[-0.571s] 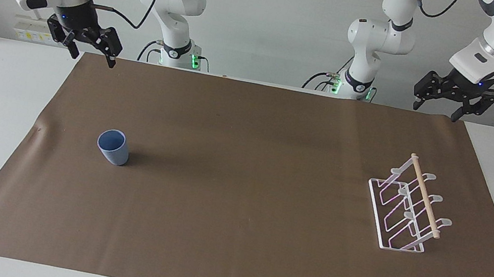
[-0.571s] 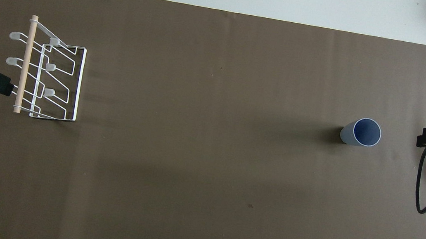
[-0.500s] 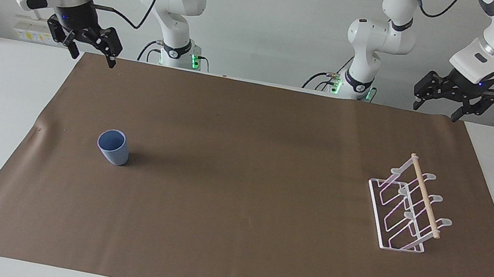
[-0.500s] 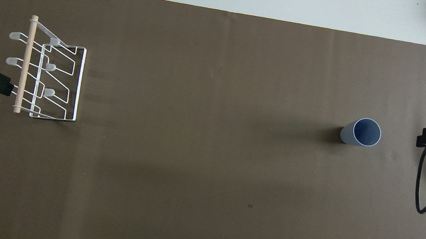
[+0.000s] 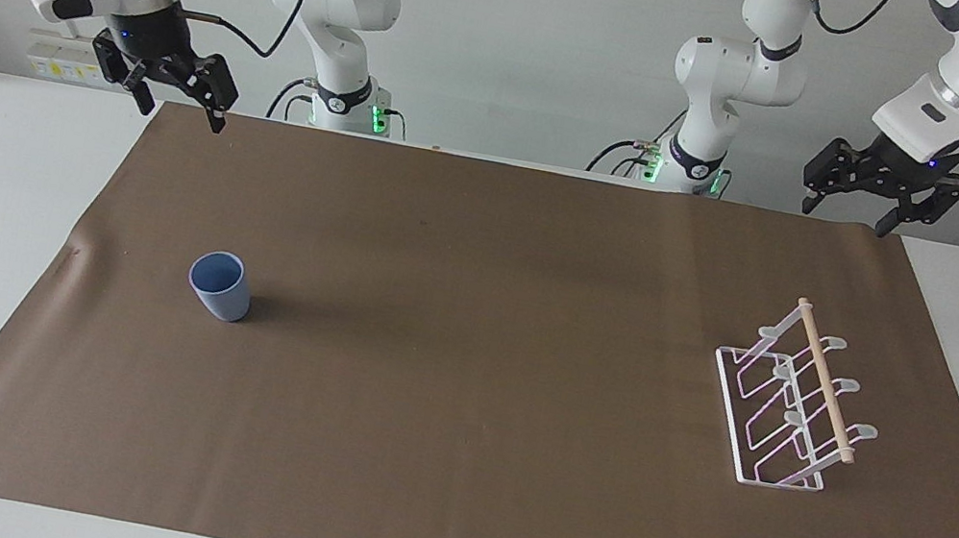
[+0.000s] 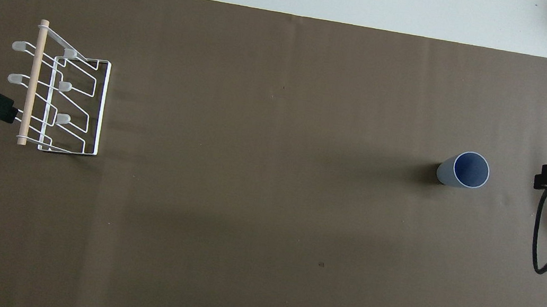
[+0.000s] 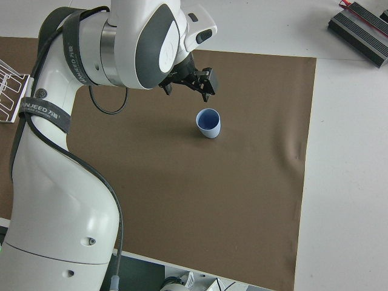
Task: Hang cup on cup holder
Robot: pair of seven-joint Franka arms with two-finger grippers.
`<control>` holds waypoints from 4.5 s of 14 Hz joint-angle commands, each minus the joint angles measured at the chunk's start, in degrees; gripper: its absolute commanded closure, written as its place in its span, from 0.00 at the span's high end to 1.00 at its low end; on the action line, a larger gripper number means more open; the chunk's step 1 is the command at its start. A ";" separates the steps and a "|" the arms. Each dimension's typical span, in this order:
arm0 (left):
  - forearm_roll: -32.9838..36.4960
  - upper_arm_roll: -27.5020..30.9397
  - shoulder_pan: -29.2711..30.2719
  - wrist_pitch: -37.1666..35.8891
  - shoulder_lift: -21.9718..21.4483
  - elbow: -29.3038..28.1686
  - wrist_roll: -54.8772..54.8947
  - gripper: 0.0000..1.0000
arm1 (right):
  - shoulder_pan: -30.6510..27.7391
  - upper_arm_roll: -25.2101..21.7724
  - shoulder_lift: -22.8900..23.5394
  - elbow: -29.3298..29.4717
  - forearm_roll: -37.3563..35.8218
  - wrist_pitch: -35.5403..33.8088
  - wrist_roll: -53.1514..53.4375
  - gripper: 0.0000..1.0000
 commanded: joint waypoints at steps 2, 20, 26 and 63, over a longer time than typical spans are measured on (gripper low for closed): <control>0.21 0.46 -0.53 1.17 -1.59 -2.06 -0.60 1.00 | -0.18 0.45 -2.02 -2.97 0.11 1.27 0.86 1.00; 0.21 0.63 -0.10 0.56 -1.68 -2.06 -0.51 1.00 | -0.36 0.36 -2.02 -4.73 -1.03 3.65 -3.54 1.00; 0.21 0.63 -0.10 0.56 -1.68 -2.06 -0.51 1.00 | -0.97 0.36 0.09 -13.14 -1.21 16.08 -8.62 1.00; 0.21 0.54 -0.62 0.82 -1.68 -2.06 -0.86 1.00 | -5.19 0.36 12.57 -24.42 6.17 41.70 -20.68 0.07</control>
